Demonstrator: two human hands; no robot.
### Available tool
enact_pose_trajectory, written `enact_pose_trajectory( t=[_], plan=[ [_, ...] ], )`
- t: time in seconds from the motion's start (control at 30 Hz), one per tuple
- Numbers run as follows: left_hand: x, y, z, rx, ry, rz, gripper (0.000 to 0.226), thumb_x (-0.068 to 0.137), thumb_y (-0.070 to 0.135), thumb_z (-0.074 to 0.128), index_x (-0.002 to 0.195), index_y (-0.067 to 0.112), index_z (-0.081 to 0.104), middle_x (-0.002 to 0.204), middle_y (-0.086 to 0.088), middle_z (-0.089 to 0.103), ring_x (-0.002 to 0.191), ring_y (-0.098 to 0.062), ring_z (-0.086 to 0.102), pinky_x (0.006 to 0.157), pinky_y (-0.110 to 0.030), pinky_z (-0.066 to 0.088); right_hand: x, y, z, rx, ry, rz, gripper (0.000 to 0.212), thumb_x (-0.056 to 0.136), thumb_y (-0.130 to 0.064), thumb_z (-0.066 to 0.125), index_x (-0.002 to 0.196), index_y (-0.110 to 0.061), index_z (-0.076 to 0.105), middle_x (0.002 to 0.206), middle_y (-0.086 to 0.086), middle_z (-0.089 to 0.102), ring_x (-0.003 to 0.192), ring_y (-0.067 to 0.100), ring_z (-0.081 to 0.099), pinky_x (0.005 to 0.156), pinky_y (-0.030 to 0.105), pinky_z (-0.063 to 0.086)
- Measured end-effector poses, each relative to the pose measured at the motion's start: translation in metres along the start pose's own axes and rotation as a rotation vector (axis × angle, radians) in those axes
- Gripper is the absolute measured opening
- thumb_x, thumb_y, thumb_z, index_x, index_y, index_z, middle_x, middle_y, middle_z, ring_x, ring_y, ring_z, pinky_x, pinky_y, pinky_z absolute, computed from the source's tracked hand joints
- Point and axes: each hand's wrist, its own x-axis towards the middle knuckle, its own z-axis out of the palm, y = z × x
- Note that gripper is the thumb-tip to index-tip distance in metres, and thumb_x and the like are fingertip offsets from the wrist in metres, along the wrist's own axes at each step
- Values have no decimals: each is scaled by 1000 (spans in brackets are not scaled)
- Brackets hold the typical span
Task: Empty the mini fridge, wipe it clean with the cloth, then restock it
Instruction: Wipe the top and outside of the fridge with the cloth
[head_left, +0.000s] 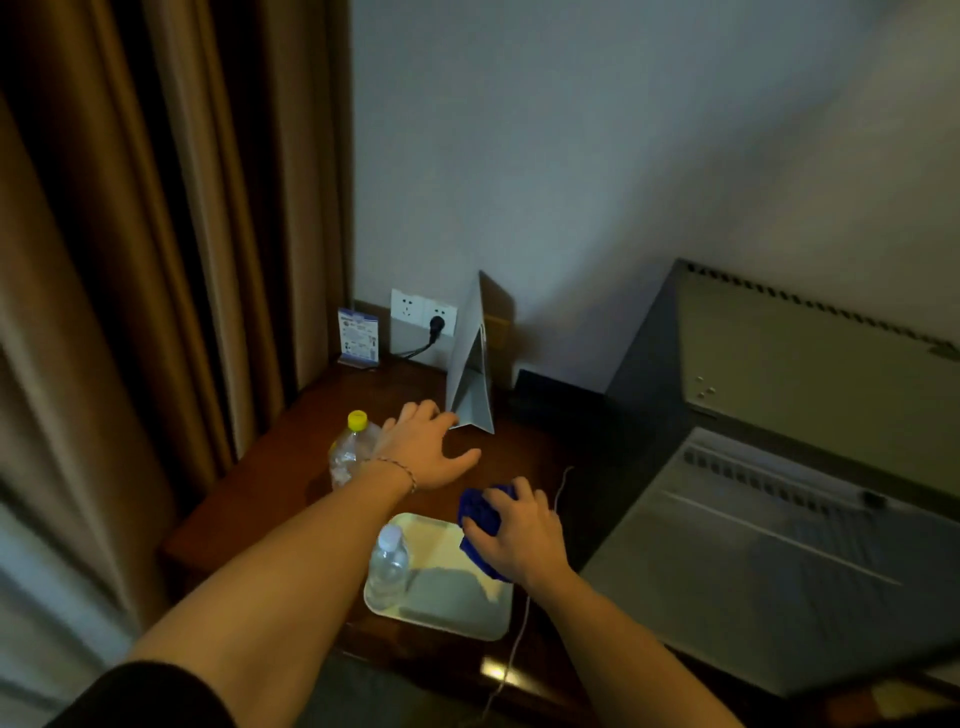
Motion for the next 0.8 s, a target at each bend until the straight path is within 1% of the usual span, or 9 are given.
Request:
enact_pose_trajectory(
  t=[0.1, 0.17, 0.23, 0.37, 0.5, 0.63, 0.8],
  plan=[
    [-38, 29, 1, 28, 3, -2, 72, 85, 75, 40, 142, 31, 44, 141, -1, 41, 132, -23, 34, 105, -44, 39, -46, 19, -1, 7, 14, -22, 55, 89, -67, 46, 134, -35, 51, 134, -1, 40, 119, 29, 45, 93, 45, 49],
    [-67, 55, 5, 12, 6, -12, 72, 85, 75, 41, 142, 31, 44, 141, -1, 42, 132, -23, 34, 106, -44, 39, -81, 37, -3, 3, 25, -31, 55, 89, -68, 46, 133, -36, 51, 134, -2, 41, 119, 29, 47, 95, 46, 48],
    [-99, 87, 10, 4, 12, -19, 72, 85, 75, 41, 142, 31, 44, 142, 0, 41, 133, -22, 34, 107, -44, 37, -120, 60, -7, -14, 25, -49, 55, 89, -67, 46, 133, -35, 52, 135, -1, 42, 119, 29, 46, 97, 46, 47],
    [-156, 162, 25, 15, -15, 5, 75, 86, 76, 41, 144, 30, 43, 144, -1, 39, 134, -24, 33, 105, -45, 36, -202, 115, -17, -27, 77, -47, 54, 90, -66, 44, 131, -32, 54, 130, 0, 45, 115, 27, 48, 95, 43, 47],
    [-202, 241, 33, 1, -46, 117, 76, 85, 76, 43, 145, 28, 42, 143, -2, 40, 134, -24, 33, 106, -45, 37, -279, 159, -26, -33, 92, 47, 54, 91, -66, 43, 132, -33, 52, 132, 0, 44, 118, 28, 47, 97, 44, 46],
    [-232, 318, 32, -13, -24, 253, 75, 86, 76, 43, 144, 28, 43, 143, -1, 40, 135, -24, 33, 108, -46, 37, -342, 194, -41, -25, 168, 140, 53, 90, -66, 44, 130, -33, 53, 130, 0, 45, 117, 29, 46, 94, 44, 47],
    [-265, 394, 37, -21, -51, 414, 73, 87, 75, 43, 142, 28, 45, 141, -2, 41, 132, -26, 34, 106, -48, 39, -418, 232, -70, 12, 276, 277, 51, 90, -65, 46, 127, -31, 55, 125, 1, 47, 112, 29, 47, 91, 43, 48]
  ],
)
